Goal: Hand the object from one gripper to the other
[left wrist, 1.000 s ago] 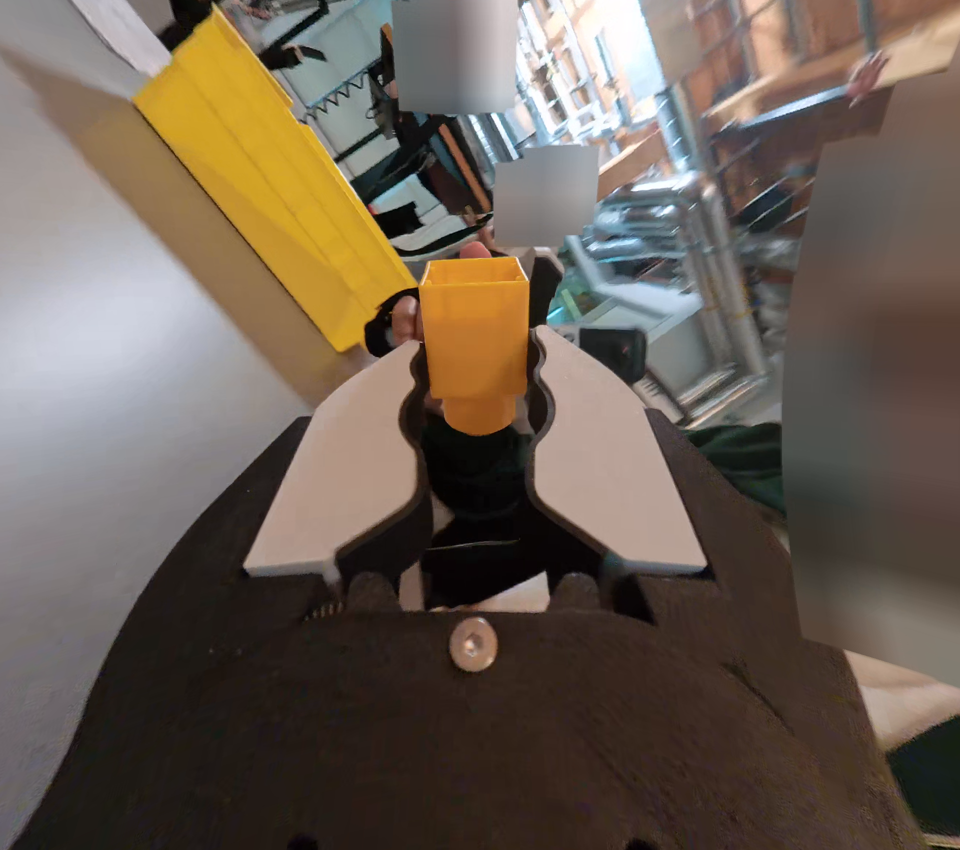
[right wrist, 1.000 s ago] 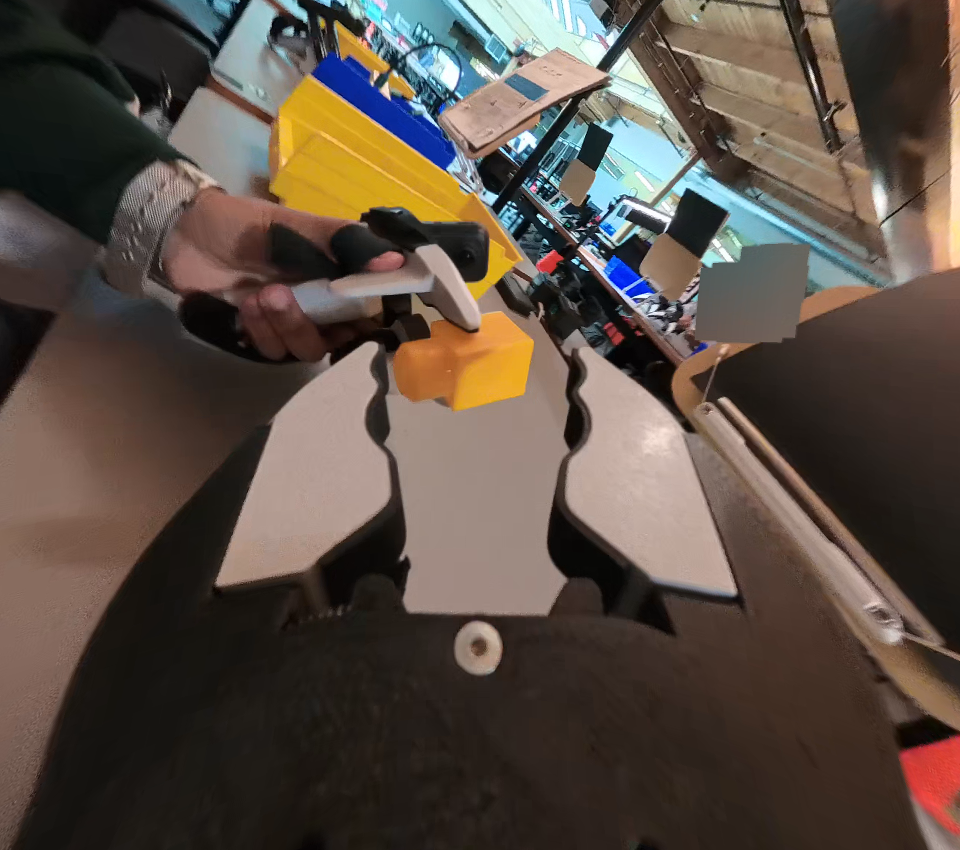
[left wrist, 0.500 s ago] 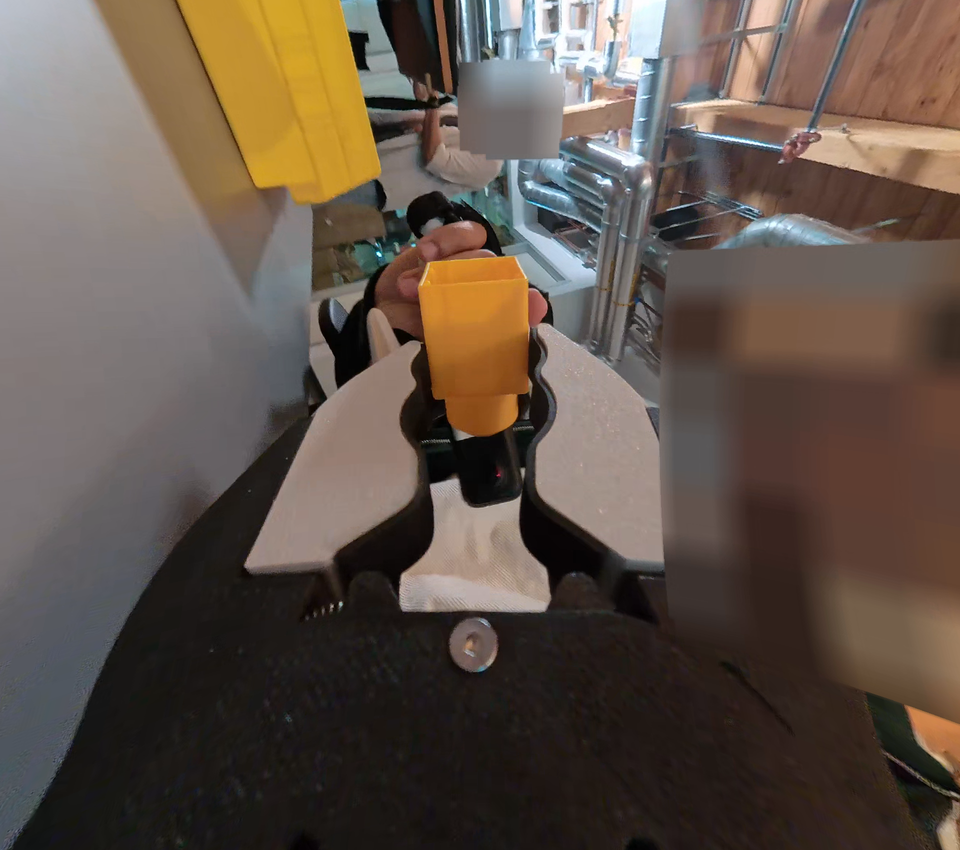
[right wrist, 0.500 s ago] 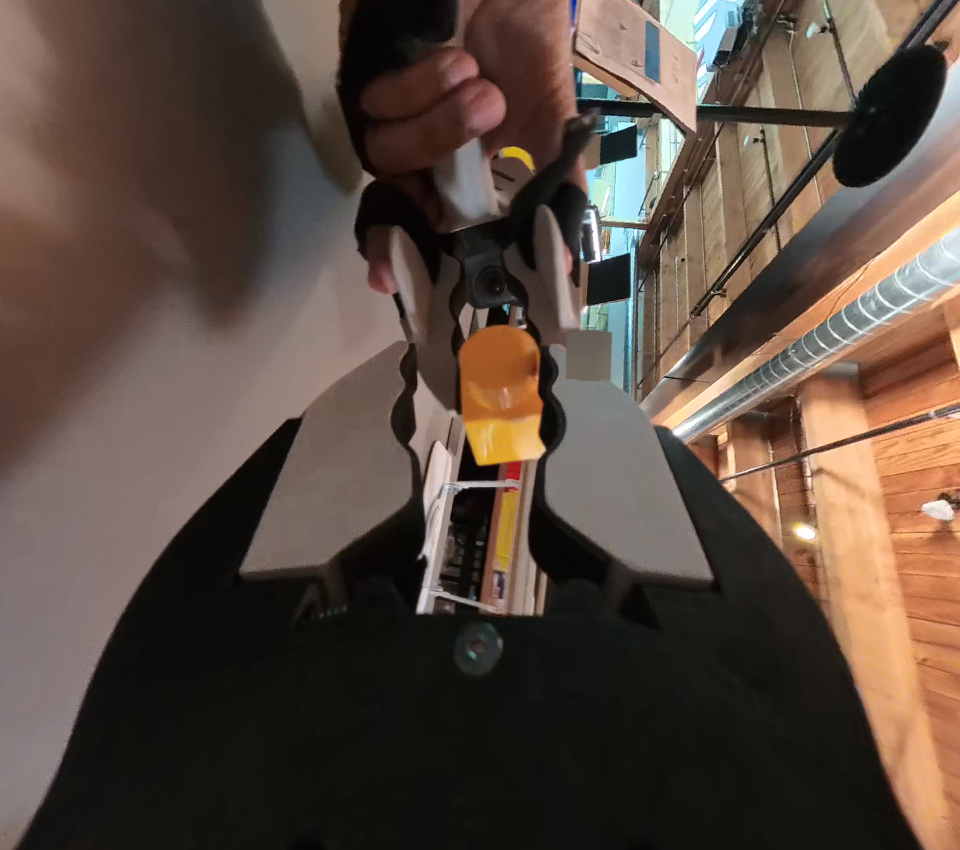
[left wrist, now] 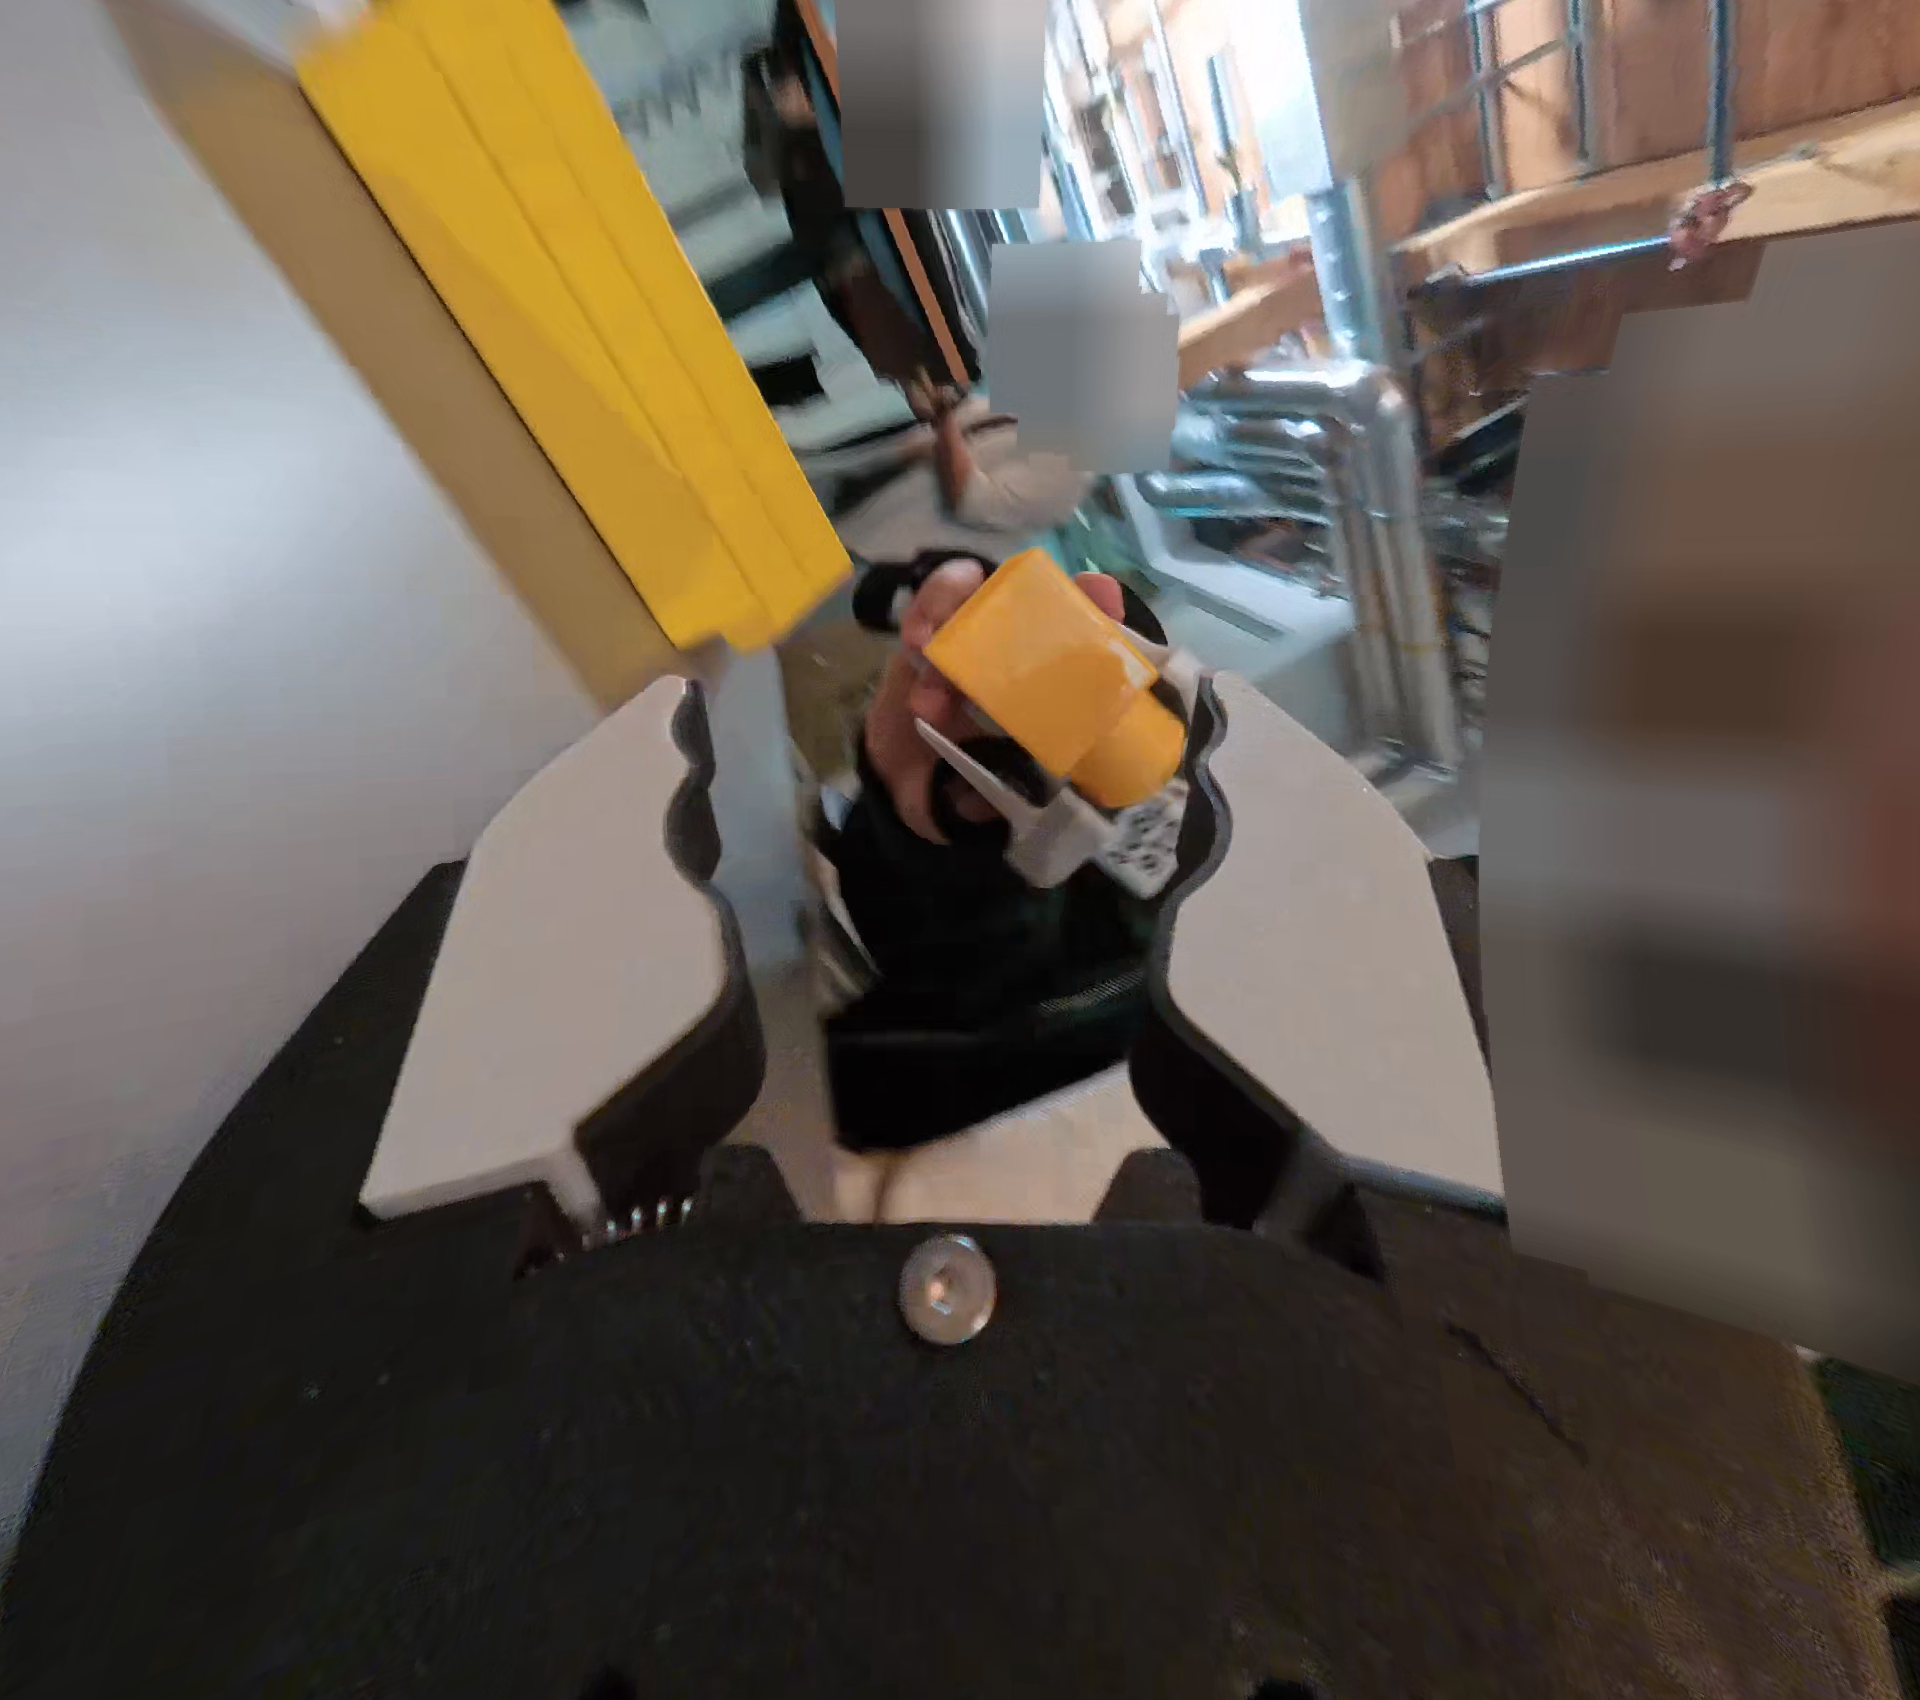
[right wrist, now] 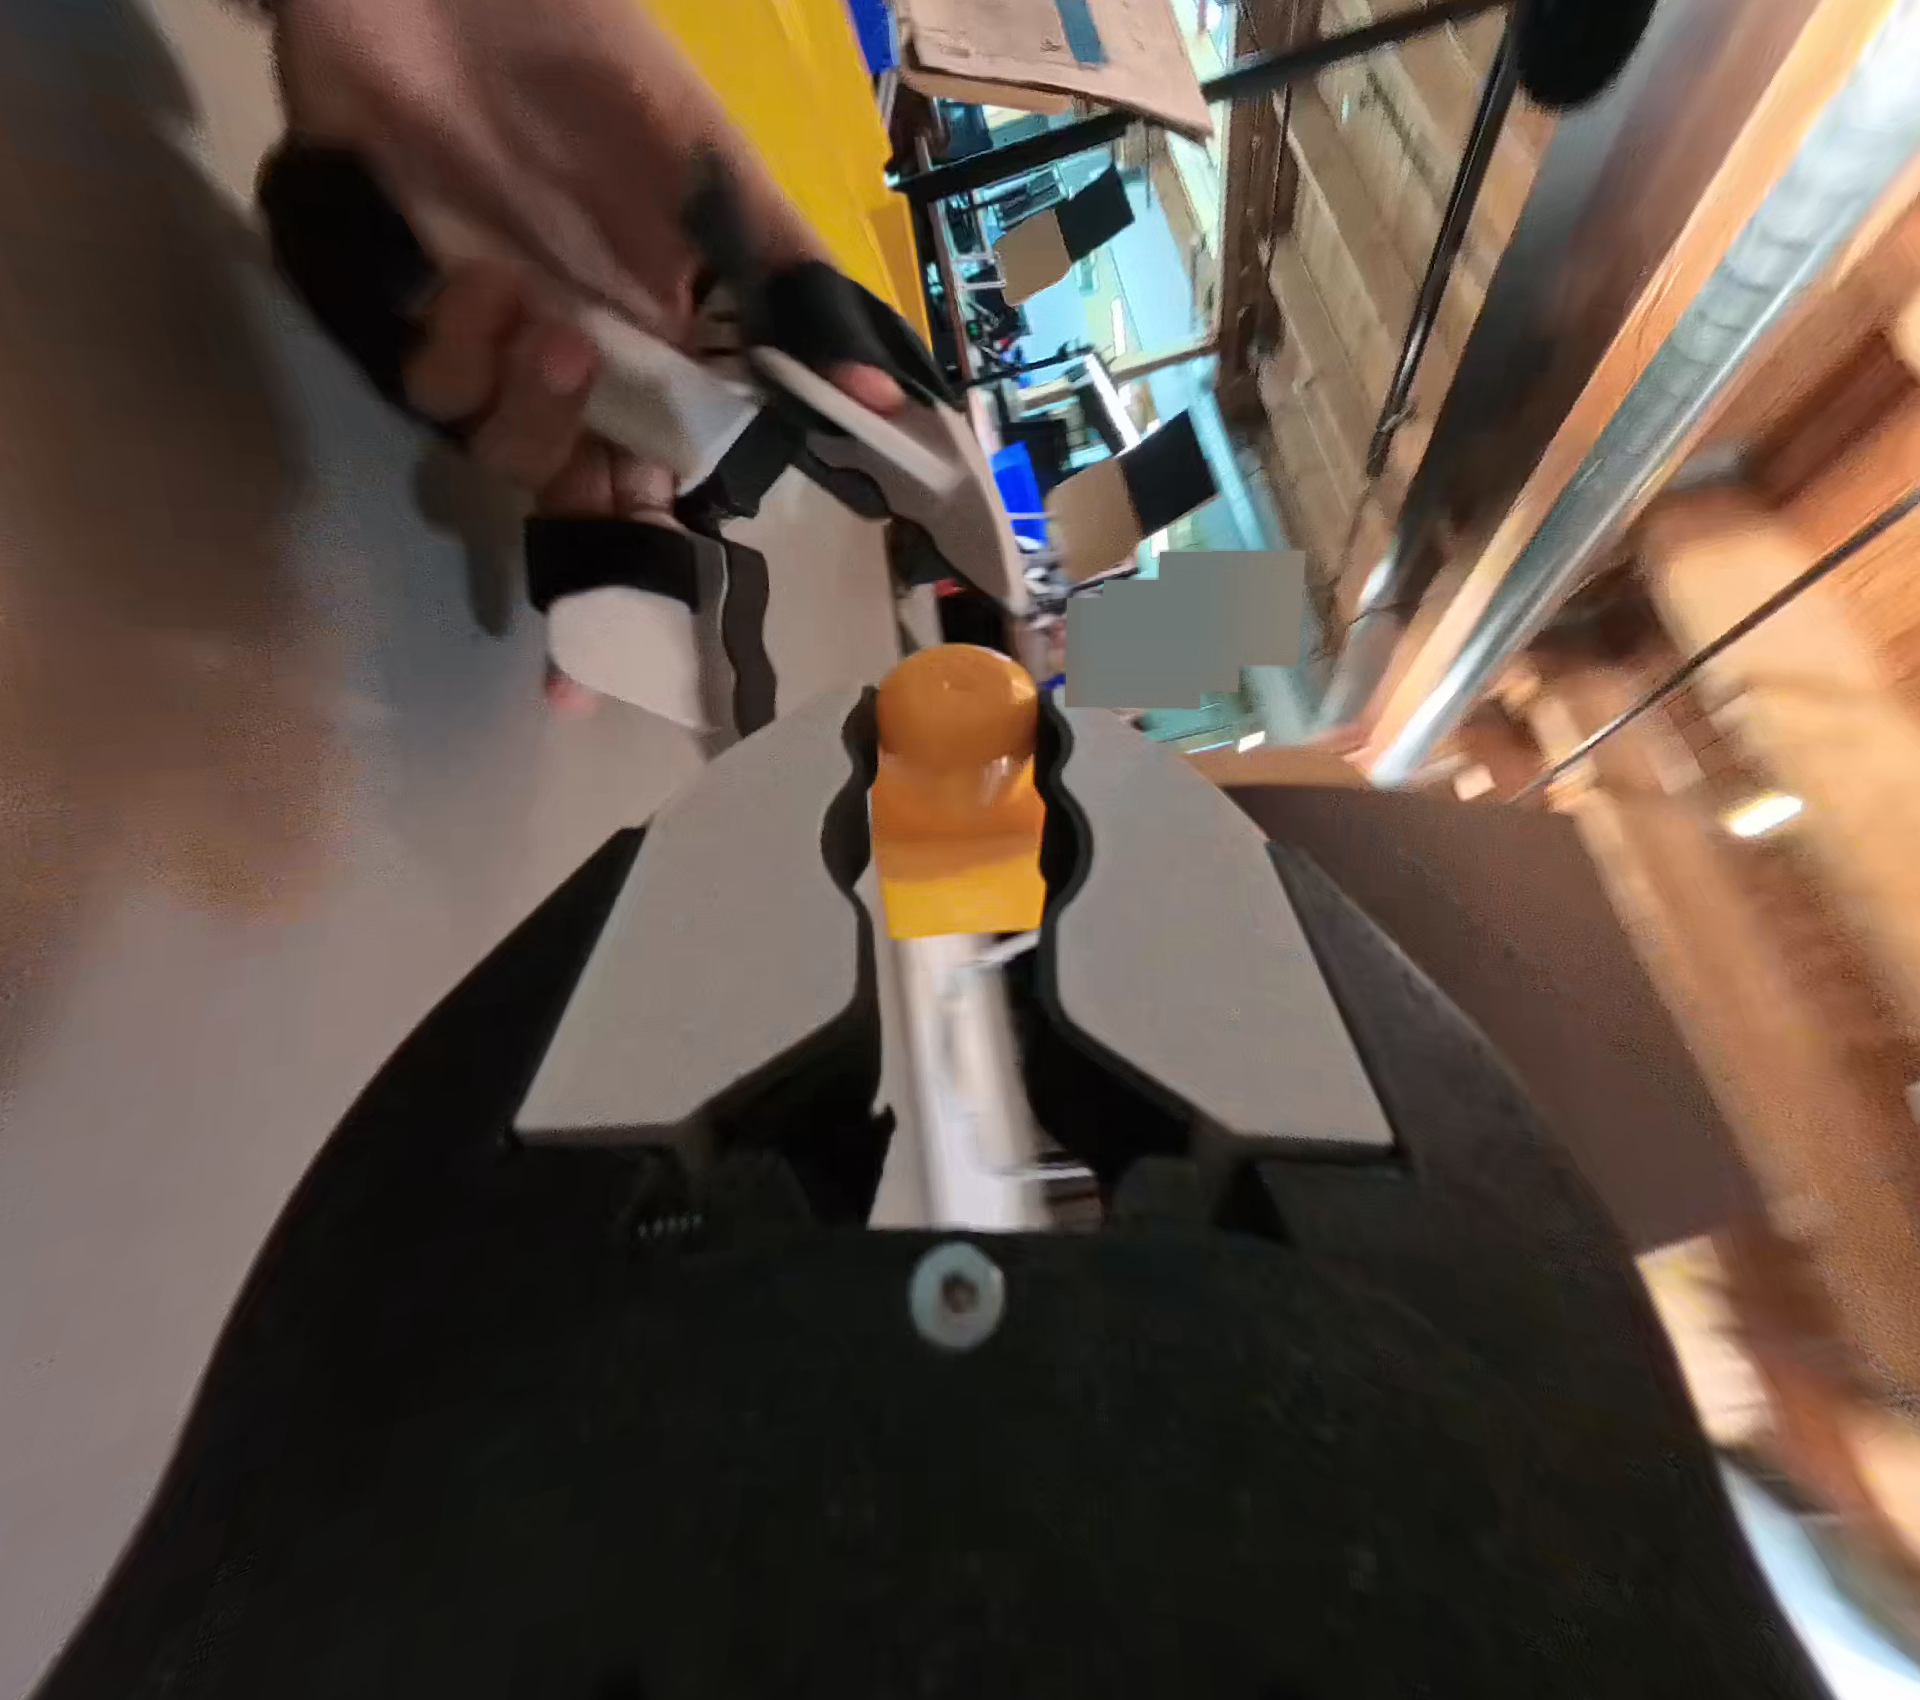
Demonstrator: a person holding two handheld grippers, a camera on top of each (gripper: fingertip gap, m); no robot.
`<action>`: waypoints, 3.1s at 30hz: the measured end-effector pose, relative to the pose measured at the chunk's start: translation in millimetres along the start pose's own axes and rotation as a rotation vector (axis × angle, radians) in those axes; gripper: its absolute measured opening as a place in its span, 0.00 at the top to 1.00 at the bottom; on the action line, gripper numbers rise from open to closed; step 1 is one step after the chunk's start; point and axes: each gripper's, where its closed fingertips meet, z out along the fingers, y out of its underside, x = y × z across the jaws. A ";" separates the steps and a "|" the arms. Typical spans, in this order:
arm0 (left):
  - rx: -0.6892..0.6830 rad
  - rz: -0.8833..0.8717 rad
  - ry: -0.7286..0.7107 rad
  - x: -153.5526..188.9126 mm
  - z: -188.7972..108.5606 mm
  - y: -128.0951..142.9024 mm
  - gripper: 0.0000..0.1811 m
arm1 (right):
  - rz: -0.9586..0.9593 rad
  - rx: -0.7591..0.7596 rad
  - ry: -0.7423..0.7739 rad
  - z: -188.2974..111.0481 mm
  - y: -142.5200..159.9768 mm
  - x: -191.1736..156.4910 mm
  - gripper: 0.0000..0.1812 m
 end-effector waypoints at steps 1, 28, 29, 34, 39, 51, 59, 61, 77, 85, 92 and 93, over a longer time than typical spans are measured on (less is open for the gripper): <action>0.035 0.080 -0.032 -1.2 -4.0 -7.4 0.51 | 0.154 0.008 -0.020 -1.6 6.4 5.4 0.84; -0.410 0.944 -0.270 -5.0 31.0 62.7 0.79 | 1.256 0.131 -0.525 -7.9 2.5 -4.6 0.80; -0.391 0.949 -0.269 -1.9 30.7 59.4 0.80 | 1.230 0.155 -0.433 -4.5 6.7 3.9 0.66; -0.338 0.900 -0.270 -0.5 22.5 46.6 0.79 | 1.202 0.178 -0.226 -6.1 31.7 22.7 0.51; -0.305 0.873 -0.261 2.5 19.0 40.1 0.80 | 1.335 0.211 -0.210 -9.0 47.8 24.0 0.51; -0.363 0.878 -0.255 -0.4 21.3 50.1 0.80 | 1.290 0.213 -0.480 -4.1 18.0 -18.5 0.68; -0.375 0.893 -0.240 0.6 22.9 54.1 0.80 | 1.329 0.251 -0.526 -5.4 8.5 -18.5 0.81; -0.359 0.894 -0.225 2.6 23.6 53.6 0.80 | 1.326 0.252 -0.522 -5.4 7.4 -16.8 0.81; -0.185 0.854 -0.168 19.4 18.4 30.2 0.71 | 1.378 0.253 -0.476 -10.3 22.9 -5.1 0.81; -0.187 0.862 -0.167 19.9 18.2 30.6 0.73 | 1.361 0.230 -0.511 -7.7 18.8 -14.1 0.81; -0.230 0.855 -0.158 17.9 18.7 36.8 0.81 | 1.345 0.225 -0.541 -7.3 14.9 -19.9 0.81; -0.234 0.853 -0.158 17.8 18.8 37.4 0.81 | 1.348 0.228 -0.544 -7.6 14.7 -19.9 0.81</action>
